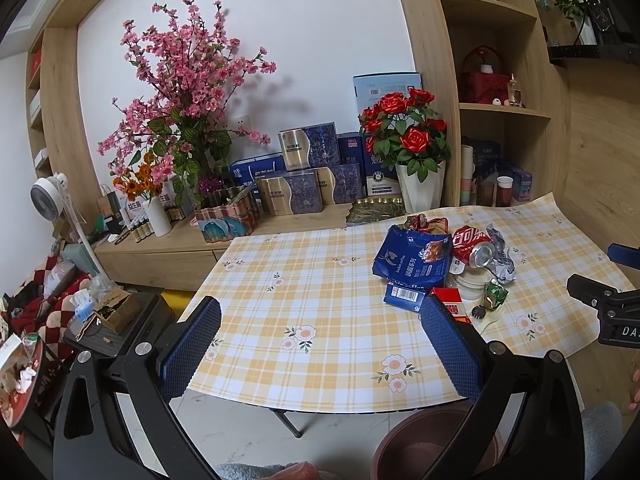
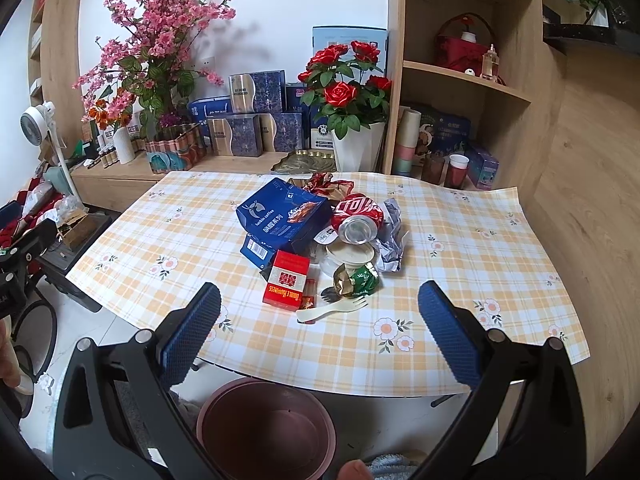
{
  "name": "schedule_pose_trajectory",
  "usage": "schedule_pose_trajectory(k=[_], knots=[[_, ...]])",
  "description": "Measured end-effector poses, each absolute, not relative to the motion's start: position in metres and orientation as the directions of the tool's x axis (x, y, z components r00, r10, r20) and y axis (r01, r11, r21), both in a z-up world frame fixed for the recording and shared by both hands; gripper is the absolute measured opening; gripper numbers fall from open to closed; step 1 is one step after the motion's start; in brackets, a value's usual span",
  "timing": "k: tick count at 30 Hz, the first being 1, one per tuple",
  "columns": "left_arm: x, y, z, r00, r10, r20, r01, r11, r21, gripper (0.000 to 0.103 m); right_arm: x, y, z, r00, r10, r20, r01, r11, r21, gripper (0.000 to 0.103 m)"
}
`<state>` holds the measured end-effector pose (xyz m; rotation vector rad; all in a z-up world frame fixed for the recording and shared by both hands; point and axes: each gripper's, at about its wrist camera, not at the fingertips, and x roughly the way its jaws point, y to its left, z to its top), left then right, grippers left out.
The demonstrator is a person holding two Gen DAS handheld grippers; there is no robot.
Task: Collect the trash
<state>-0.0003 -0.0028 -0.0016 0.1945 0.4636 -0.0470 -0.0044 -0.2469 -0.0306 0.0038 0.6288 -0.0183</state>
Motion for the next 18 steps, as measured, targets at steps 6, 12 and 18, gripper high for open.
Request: schedule_pose_trajectory(k=[6, 12, 18], knots=[[-0.0004, -0.0026, -0.0017, 0.894, -0.001, -0.449, 0.09, 0.98, 0.177, 0.098, -0.0057, -0.2487, -0.0298, 0.808, -0.017, -0.589, 0.02, 1.0, 0.0, 0.097], [-0.0004, -0.0048, -0.0029, 0.893, -0.003, -0.449, 0.091, 0.98, 0.175, 0.098, -0.0058, -0.2493, -0.0301, 0.808, -0.017, -0.589, 0.021, 1.0, -0.001, 0.097], [-0.0005, -0.0056, -0.0034, 0.893, -0.002, -0.449, 0.091, 0.98, 0.175, 0.098, -0.0055, -0.2493, -0.0297, 0.808, -0.017, -0.589, 0.02, 1.0, -0.001, 0.097]])
